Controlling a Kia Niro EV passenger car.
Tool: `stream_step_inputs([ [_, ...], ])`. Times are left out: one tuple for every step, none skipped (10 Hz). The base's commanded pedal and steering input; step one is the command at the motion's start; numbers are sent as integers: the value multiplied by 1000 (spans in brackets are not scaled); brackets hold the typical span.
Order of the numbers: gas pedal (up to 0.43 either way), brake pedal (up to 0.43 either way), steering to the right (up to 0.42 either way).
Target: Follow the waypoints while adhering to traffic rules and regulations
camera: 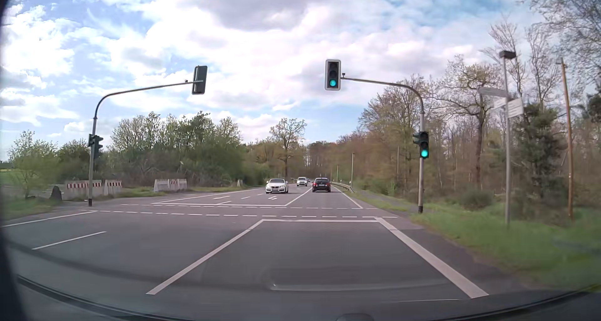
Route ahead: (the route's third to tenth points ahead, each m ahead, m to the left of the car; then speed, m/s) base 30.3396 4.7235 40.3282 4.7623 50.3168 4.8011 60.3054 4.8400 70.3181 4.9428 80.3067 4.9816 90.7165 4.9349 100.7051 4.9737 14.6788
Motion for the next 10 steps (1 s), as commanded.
stream_step_inputs([
  [110, 0, -1],
  [110, 0, -1],
  [110, 0, -1],
  [110, 0, -1],
  [110, 0, -1],
  [118, 0, -1],
  [118, 0, -1],
  [130, 0, -1],
  [130, 0, -1],
  [130, 0, 0],
])
